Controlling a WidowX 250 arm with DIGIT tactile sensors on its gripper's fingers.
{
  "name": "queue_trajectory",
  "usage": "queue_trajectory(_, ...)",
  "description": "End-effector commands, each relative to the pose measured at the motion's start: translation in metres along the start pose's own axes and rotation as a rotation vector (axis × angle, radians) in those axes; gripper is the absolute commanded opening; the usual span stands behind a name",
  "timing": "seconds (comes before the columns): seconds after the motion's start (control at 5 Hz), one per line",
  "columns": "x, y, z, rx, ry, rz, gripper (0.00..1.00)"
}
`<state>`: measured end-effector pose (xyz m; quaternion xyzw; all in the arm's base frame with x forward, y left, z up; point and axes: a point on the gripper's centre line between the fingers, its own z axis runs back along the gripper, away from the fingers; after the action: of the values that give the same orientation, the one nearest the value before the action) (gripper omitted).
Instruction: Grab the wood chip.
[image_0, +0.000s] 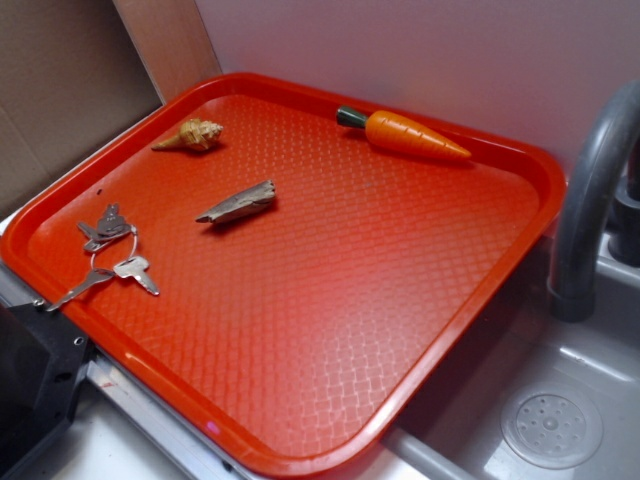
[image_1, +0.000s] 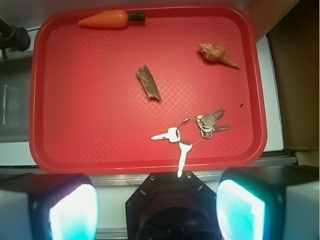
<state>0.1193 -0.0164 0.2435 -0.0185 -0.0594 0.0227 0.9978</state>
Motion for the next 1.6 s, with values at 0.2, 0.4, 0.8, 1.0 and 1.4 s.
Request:
queue_trajectory(0.2, 0.036, -0.006, -0.046, -0.098, -0.036, -0.172, 1.00)
queue_trajectory(0.4, 0.054, -0.006, -0.084, -0.097, -0.032, -0.187, 1.00)
queue_trajectory(0.8, 0.064, -0.011, -0.121, -0.118, -0.066, -0.238, 1.00)
queue_trajectory(1.0, 0.064, -0.011, -0.121, -0.118, -0.066, -0.238, 1.00)
queue_trajectory(1.4, 0.094, -0.011, -0.165, -0.044, 0.023, -0.225, 1.00)
